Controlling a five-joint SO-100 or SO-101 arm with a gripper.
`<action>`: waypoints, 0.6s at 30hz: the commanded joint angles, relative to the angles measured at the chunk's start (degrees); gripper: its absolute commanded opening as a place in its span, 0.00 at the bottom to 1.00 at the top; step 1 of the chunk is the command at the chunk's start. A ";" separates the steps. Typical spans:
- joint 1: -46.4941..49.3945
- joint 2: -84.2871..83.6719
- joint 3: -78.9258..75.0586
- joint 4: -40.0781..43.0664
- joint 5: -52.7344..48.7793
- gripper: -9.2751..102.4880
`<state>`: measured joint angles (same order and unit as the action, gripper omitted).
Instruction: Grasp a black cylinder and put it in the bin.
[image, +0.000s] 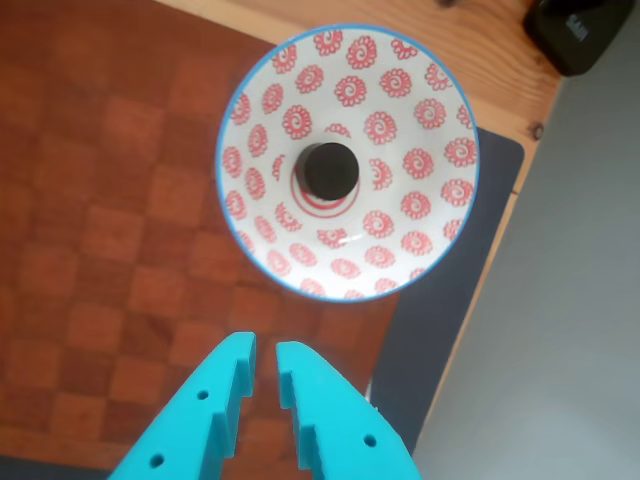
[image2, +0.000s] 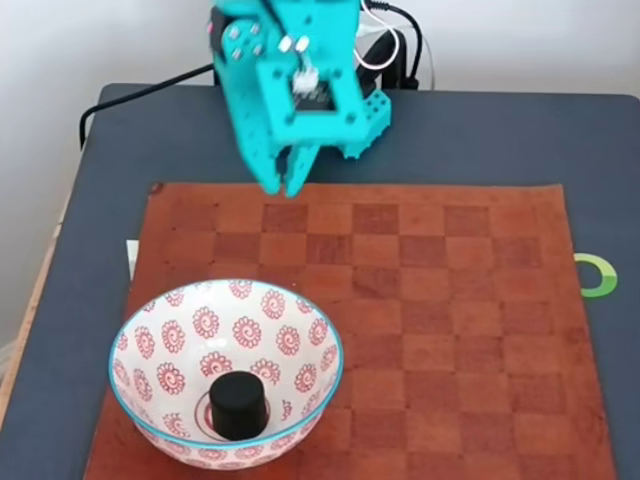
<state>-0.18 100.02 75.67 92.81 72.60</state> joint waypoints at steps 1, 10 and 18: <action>-2.72 8.96 3.34 0.00 1.93 0.08; -13.36 26.37 19.16 -0.26 10.63 0.08; -21.71 39.81 32.43 -0.44 18.19 0.08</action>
<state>-19.95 135.70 105.29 92.81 89.12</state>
